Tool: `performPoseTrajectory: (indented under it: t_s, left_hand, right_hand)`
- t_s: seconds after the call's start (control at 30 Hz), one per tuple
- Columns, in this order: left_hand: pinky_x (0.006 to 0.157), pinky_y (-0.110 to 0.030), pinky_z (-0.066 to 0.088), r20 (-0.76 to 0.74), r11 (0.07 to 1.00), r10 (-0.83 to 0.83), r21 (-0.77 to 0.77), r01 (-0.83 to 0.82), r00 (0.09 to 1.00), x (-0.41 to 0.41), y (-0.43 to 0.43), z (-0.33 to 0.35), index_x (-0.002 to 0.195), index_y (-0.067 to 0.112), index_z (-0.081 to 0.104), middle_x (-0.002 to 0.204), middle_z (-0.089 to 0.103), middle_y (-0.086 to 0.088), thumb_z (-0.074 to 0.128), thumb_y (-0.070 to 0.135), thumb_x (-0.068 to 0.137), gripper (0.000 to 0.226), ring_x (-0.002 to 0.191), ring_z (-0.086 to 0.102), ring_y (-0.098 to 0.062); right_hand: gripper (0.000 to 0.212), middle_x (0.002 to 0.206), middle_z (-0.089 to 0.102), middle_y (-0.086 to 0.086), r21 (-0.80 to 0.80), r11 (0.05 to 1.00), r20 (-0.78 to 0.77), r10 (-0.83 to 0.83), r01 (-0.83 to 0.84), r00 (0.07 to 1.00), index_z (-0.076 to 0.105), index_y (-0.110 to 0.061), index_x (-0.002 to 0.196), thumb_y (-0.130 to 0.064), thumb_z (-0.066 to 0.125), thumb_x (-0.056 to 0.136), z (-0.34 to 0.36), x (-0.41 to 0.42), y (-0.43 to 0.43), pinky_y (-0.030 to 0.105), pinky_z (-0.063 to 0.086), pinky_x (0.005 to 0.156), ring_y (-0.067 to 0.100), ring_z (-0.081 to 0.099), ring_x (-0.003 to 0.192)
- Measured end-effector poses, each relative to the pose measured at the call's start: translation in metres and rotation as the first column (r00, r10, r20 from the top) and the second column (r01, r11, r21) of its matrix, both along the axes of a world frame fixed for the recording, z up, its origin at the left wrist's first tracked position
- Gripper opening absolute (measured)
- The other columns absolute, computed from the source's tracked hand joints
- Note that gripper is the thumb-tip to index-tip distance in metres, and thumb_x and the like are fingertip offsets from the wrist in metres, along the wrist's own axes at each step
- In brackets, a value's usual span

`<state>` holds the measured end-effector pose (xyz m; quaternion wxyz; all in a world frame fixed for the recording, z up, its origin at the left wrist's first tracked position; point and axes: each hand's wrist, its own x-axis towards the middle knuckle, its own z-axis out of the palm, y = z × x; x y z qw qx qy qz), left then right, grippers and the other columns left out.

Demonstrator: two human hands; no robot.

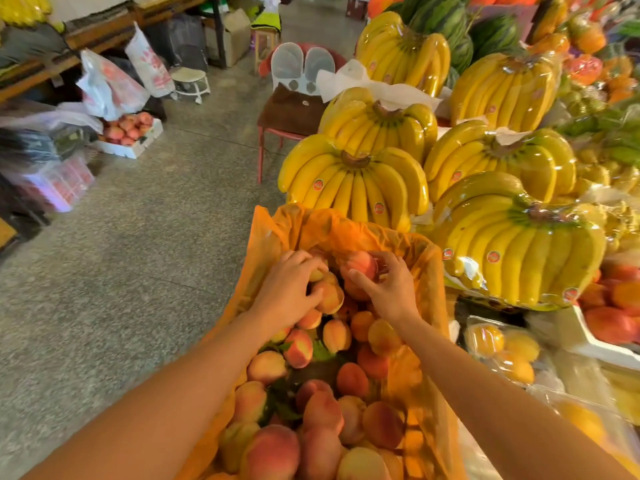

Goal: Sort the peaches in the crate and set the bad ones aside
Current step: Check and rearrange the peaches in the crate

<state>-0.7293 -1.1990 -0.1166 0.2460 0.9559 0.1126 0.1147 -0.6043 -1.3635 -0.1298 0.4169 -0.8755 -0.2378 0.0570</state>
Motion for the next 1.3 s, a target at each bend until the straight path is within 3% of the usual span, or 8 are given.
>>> performPoseTrajectory:
  t_s: [0.13, 0.3, 0.4, 0.53, 0.67, 0.83, 1.03, 1.3]
  left_hand:
    - [0.1, -0.037, 0.04, -0.295, 0.999, 0.005, -0.034, -0.016, 0.955, 0.027, -0.012, -0.033, 0.135, 0.018, 0.048, 0.133, 0.049, -0.006, 0.068, 0.032, 0.08, 0.06, 0.122, 0.048, -0.028]
    - [0.088, -0.038, 0.044, -0.397, 0.993, 0.069, 0.116, -0.024, 0.915, 0.047, -0.026, -0.057, 0.133, 0.027, 0.045, 0.125, 0.046, -0.006, 0.065, 0.038, 0.083, 0.055, 0.112, 0.051, -0.031]
    - [0.082, -0.037, 0.044, -0.396, 0.972, 0.13, 0.232, -0.038, 0.909, 0.055, -0.038, -0.064, 0.13, 0.025, 0.046, 0.129, 0.039, -0.007, 0.068, 0.039, 0.081, 0.055, 0.107, 0.052, -0.031]
    - [0.089, -0.037, 0.042, -0.367, 0.973, 0.12, 0.228, -0.036, 0.922, 0.056, -0.041, -0.072, 0.13, 0.026, 0.047, 0.132, 0.036, -0.009, 0.073, 0.032, 0.077, 0.059, 0.108, 0.049, -0.032]
    - [0.08, -0.033, 0.043, -0.238, 0.991, 0.094, -0.075, -0.115, 0.967, 0.054, -0.038, -0.068, 0.112, 0.029, 0.058, 0.111, 0.052, -0.007, 0.081, 0.033, 0.066, 0.052, 0.101, 0.055, -0.03]
    - [0.087, -0.035, 0.05, -0.157, 0.771, 0.122, -0.607, -0.193, 0.98, 0.046, -0.033, -0.042, 0.111, 0.027, 0.064, 0.113, 0.064, 0.004, 0.088, 0.031, 0.061, 0.056, 0.103, 0.06, -0.015]
    - [0.09, -0.03, 0.052, -0.103, 0.599, -0.022, -0.798, -0.07, 0.994, 0.02, -0.026, -0.006, 0.112, 0.036, 0.066, 0.117, 0.065, 0.005, 0.085, 0.044, 0.053, 0.062, 0.109, 0.06, -0.01]
    - [0.087, -0.034, 0.055, -0.087, 0.204, -0.05, -0.976, -0.075, 0.995, -0.014, -0.042, 0.016, 0.133, 0.013, 0.049, 0.12, 0.063, -0.014, 0.068, 0.008, 0.081, 0.055, 0.106, 0.066, -0.027]
  right_hand:
    - [0.053, 0.11, 0.065, -0.005, 0.136, 0.988, -0.118, 0.091, -0.075, 0.989, 0.063, -0.025, 0.117, -0.048, 0.079, 0.072, 0.024, 0.011, -0.031, 0.038, 0.053, 0.087, 0.011, 0.062, 0.097]
    - [0.063, 0.113, 0.064, -0.008, 0.158, 0.972, -0.142, 0.194, -0.171, 0.971, 0.063, -0.026, 0.118, -0.055, 0.077, 0.064, 0.039, 0.015, -0.063, 0.035, 0.053, 0.089, 0.007, 0.061, 0.102]
    - [0.054, 0.113, 0.065, -0.007, 0.167, 0.964, -0.129, 0.228, -0.206, 0.965, 0.065, -0.025, 0.116, -0.045, 0.08, 0.068, 0.039, 0.015, -0.078, 0.035, 0.052, 0.09, 0.008, 0.06, 0.104]
    - [0.052, 0.118, 0.062, -0.008, 0.176, 0.953, -0.138, 0.271, -0.245, 0.953, 0.064, -0.024, 0.118, -0.037, 0.08, 0.071, 0.041, 0.011, -0.087, 0.032, 0.05, 0.093, 0.008, 0.058, 0.11]
    - [0.051, 0.117, 0.062, -0.01, 0.178, 0.948, -0.141, 0.288, -0.262, 0.947, 0.064, -0.025, 0.118, -0.035, 0.081, 0.071, 0.043, 0.01, -0.088, 0.032, 0.049, 0.094, 0.007, 0.058, 0.11]
    - [0.055, 0.118, 0.064, -0.008, 0.196, 0.95, -0.158, 0.274, -0.241, 0.949, 0.065, -0.022, 0.117, -0.039, 0.081, 0.068, 0.044, 0.008, -0.086, 0.036, 0.051, 0.094, 0.008, 0.059, 0.108]
    - [0.051, 0.118, 0.064, -0.007, 0.204, 0.942, -0.161, 0.302, -0.267, 0.94, 0.065, -0.022, 0.116, -0.034, 0.082, 0.07, 0.049, -0.001, -0.081, 0.038, 0.052, 0.092, 0.01, 0.06, 0.109]
    - [0.048, 0.115, 0.065, -0.007, 0.265, 0.928, -0.233, 0.324, -0.26, 0.917, 0.065, -0.025, 0.116, -0.039, 0.081, 0.073, 0.053, -0.023, -0.088, 0.036, 0.054, 0.091, 0.012, 0.061, 0.107]
